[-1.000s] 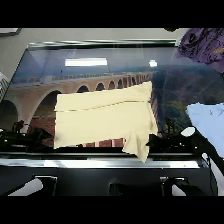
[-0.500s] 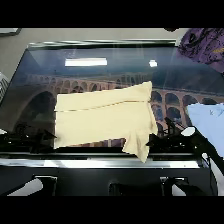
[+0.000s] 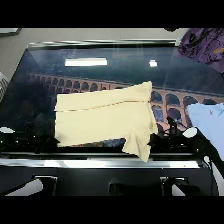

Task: Fold the clothes and pants, and hang the long-sleeved shirts on hangers.

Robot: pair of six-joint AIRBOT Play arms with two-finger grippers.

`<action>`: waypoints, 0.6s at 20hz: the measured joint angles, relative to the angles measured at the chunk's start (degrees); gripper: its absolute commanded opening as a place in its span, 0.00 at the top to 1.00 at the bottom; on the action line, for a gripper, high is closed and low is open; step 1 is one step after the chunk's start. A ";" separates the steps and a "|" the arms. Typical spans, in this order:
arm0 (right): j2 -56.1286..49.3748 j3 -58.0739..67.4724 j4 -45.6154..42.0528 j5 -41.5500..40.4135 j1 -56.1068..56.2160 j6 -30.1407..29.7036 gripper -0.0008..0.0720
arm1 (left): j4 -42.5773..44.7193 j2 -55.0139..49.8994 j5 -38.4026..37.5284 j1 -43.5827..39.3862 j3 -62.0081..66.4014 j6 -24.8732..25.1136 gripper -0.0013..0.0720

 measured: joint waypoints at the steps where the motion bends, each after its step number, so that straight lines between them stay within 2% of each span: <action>1: 0.61 0.00 0.04 0.02 0.00 0.31 0.94 | -0.17 0.00 0.39 -0.07 0.07 0.13 0.96; 4: 3.39 0.00 -0.46 0.52 0.00 2.23 0.94 | -0.42 1.01 -1.49 -0.11 0.68 -0.15 0.96; 7: 8.39 0.00 -2.29 3.37 0.00 4.87 0.94 | 1.42 4.87 -3.76 -0.11 1.86 -3.26 0.96; 12: 23.85 0.59 -3.96 13.57 0.00 11.78 0.94 | 6.45 15.06 -9.79 -0.11 2.82 -9.75 0.96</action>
